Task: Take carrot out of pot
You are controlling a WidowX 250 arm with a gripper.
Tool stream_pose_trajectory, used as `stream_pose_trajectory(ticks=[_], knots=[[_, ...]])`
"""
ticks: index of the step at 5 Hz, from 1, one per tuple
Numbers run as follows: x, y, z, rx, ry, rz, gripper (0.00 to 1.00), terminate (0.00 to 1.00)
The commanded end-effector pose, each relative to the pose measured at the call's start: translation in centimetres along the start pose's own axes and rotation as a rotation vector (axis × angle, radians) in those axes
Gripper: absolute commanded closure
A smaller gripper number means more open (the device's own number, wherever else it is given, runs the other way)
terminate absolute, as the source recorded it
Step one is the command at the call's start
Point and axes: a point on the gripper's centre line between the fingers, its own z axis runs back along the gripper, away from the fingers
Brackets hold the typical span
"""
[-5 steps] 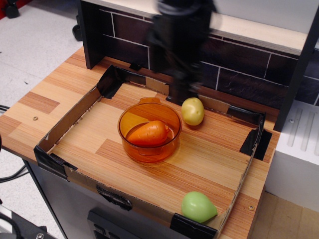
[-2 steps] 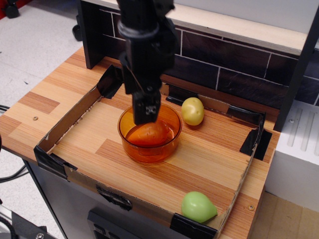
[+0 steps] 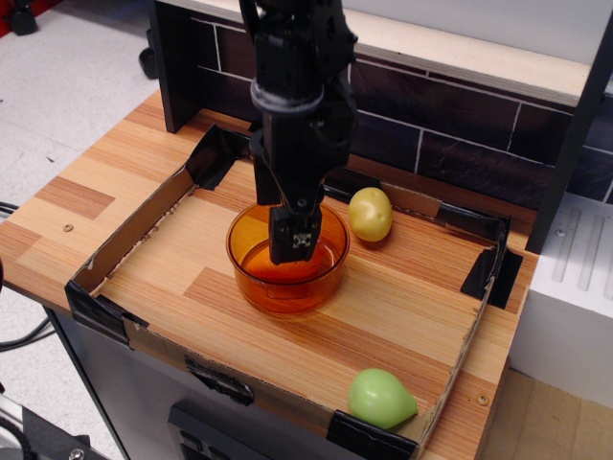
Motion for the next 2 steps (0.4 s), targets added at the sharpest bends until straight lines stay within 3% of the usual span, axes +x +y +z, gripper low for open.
stream_pose_trajectory(ticks=[1, 2], knots=[[0.4, 1.2, -0.9, 0.023, 0.003, 0.007, 0.00, 0.00], [0.4, 1.3, -2.0, 0.036, 0.026, 0.008, 0.00, 0.00]])
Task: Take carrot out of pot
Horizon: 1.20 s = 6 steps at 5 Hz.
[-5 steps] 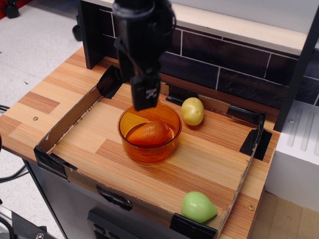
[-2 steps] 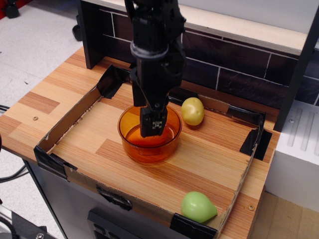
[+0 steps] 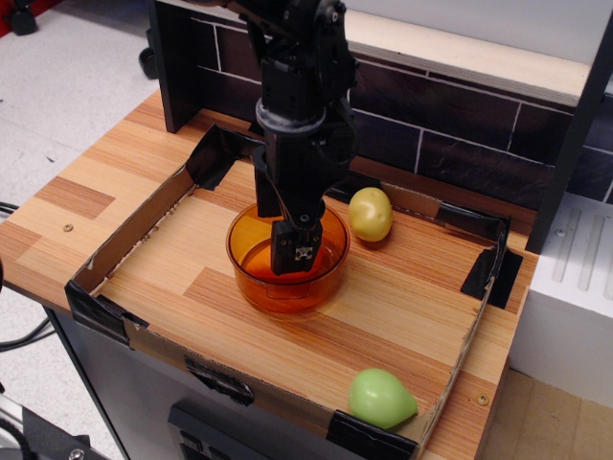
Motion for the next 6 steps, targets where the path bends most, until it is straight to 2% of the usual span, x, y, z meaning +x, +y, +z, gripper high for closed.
stream_pose_trajectory(ticks=[1, 2, 3, 4, 5, 6], knots=[[0.5, 0.9, -1.2, 0.039, 0.019, -0.001, 0.00, 0.00], [0.4, 0.8, -1.3, 0.036, 0.017, 0.005, 0.00, 0.00], [0.4, 0.7, -1.2, 0.031, 0.008, 0.007, 1.00, 0.00], [0.3, 1.1, 0.4, 0.050, -0.025, 0.030, 1.00, 0.00], [0.2, 1.8, 4.3, 0.058, -0.105, 0.073, 1.00, 0.00], [-0.5, 2.4, 6.6, 0.063, -0.142, 0.107, 1.00, 0.00]])
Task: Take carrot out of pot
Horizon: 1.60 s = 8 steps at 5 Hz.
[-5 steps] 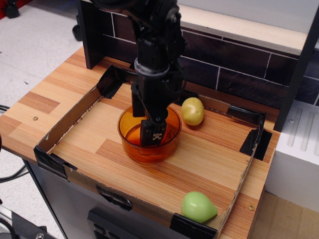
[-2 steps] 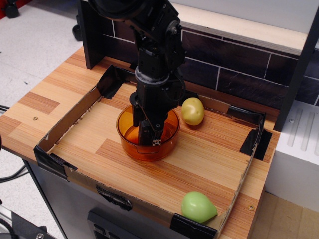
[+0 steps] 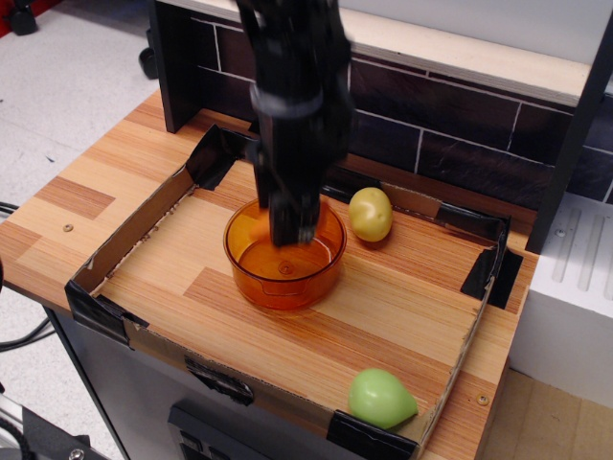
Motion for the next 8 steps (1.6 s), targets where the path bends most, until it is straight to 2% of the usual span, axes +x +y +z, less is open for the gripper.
stream_pose_trajectory(ticks=[1, 2, 3, 5, 7, 8], knots=[[-0.9, 3.6, 4.1, 0.061, -0.067, 0.107, 1.00, 0.00], [-2.2, 5.6, 3.2, 0.056, -0.027, 0.168, 1.00, 0.00], [-4.4, 5.2, 1.9, 0.058, 0.012, 0.102, 1.00, 0.00], [-8.1, 2.5, 0.4, 0.023, 0.065, 0.025, 1.00, 0.00], [-9.5, 2.2, -1.9, 0.001, 0.132, 0.010, 1.00, 0.00], [-9.9, 2.1, -3.7, -0.004, 0.192, 0.006, 1.00, 0.00]])
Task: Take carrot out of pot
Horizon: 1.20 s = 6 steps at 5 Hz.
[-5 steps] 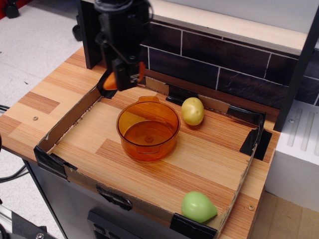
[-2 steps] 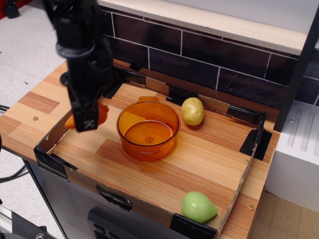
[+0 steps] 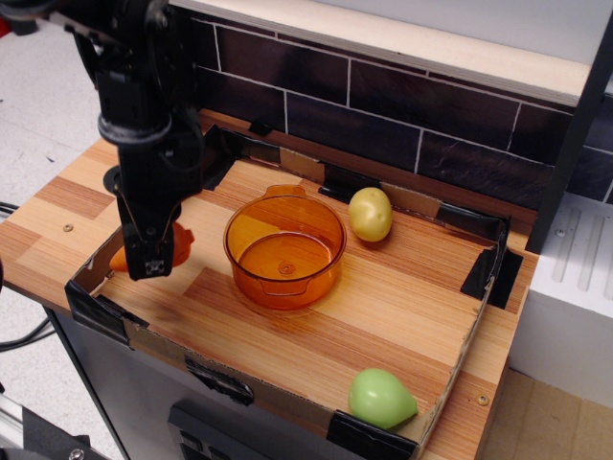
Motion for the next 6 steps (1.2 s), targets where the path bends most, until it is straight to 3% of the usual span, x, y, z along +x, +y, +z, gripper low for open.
stream_pose_trajectory(ticks=[1, 2, 3, 5, 6], knots=[[-0.2, 0.3, -2.1, 0.055, 0.062, -0.016, 0.00, 0.00], [-0.2, 0.4, -1.7, 0.085, 0.059, 0.005, 0.00, 0.00], [-0.3, 0.7, -0.6, 0.072, 0.038, 0.033, 0.00, 0.00], [-0.2, 1.8, 5.9, 0.052, -0.088, 0.096, 0.00, 0.00], [-0.2, 2.8, 8.0, 0.060, -0.113, 0.116, 0.00, 0.00]])
